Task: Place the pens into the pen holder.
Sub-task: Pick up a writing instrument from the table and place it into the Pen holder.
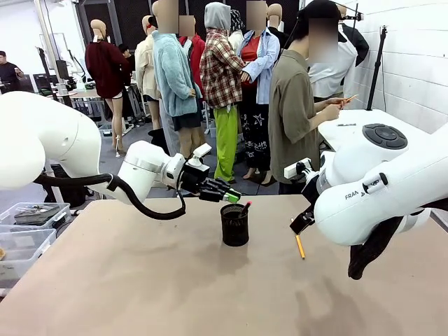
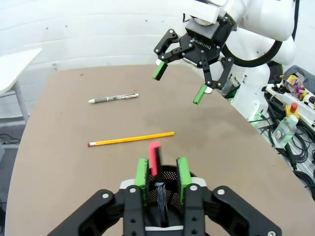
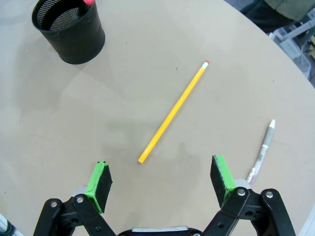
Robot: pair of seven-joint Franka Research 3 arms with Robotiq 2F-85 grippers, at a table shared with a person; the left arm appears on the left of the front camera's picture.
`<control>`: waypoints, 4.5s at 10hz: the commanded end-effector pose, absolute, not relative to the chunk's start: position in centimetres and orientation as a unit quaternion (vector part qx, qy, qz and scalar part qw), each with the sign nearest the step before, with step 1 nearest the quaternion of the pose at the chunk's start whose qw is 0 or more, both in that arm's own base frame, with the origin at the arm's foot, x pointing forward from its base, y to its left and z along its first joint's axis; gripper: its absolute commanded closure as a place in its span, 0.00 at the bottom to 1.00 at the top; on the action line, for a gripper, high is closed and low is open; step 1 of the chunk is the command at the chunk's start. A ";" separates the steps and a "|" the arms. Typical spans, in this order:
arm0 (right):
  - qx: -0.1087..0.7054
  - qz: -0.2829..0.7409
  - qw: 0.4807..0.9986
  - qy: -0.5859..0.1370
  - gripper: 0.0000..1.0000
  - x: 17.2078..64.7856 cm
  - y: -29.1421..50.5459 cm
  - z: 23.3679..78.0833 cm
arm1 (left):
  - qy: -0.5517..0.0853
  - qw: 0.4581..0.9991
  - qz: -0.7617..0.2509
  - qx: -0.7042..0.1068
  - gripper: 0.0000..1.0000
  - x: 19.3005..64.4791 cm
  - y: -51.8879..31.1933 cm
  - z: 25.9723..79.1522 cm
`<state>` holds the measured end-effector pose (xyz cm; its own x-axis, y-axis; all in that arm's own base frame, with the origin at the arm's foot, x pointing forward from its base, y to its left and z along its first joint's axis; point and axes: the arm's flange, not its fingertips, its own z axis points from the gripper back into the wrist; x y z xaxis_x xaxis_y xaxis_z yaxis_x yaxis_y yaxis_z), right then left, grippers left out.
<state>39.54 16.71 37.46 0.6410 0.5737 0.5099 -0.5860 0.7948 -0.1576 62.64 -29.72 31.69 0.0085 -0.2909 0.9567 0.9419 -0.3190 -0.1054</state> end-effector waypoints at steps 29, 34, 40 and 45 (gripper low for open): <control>-0.064 0.149 0.982 -0.092 0.00 49.0 8.8 36.2 | -0.145 0.985 -0.094 -0.006 0.04 50.0 -8.4 50.2; -0.037 0.106 0.990 -0.090 0.00 52.4 4.9 32.1 | -0.145 0.985 -0.094 -0.006 0.04 50.0 -8.4 50.2; -0.028 0.101 0.992 -0.073 0.21 55.2 2.9 29.8 | -0.145 0.985 -0.094 -0.006 0.04 50.0 -8.4 50.2; -0.018 0.099 0.993 -0.068 1.00 55.1 3.0 28.9 | -0.145 0.985 -0.094 -0.006 0.04 50.0 -8.4 50.2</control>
